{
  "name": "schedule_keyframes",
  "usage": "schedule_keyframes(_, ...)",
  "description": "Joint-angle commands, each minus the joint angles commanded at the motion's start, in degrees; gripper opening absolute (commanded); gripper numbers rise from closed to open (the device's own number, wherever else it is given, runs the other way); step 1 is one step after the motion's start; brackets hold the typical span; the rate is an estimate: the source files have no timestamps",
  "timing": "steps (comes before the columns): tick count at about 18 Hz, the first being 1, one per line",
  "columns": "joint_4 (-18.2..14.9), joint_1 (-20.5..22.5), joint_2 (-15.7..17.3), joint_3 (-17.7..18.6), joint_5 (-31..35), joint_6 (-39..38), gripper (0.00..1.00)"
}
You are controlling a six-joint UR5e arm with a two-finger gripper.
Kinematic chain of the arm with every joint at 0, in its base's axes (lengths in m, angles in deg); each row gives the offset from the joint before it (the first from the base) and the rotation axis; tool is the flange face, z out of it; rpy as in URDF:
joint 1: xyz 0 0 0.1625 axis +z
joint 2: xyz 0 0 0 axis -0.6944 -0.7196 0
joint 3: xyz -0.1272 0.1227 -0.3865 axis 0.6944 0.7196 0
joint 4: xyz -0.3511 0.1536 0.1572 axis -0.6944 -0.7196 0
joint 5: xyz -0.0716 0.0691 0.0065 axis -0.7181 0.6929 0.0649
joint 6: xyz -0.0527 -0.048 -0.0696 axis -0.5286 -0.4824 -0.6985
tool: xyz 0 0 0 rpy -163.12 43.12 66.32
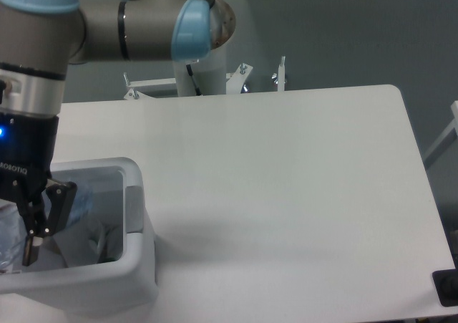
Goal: Place the trash in the trash can
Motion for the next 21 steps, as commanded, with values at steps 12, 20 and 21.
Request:
schedule_keyframes(12,-4.99,18.37,4.82,2.72,23.0,13.74,1.0)
schedule_keyframes(20,-18.02,26.63,11.87,8.79,25.84,40.42,1.0)
schedule_keyframes(21,-18.02,26.98,11.95,8.88,25.84,40.33,1.0)
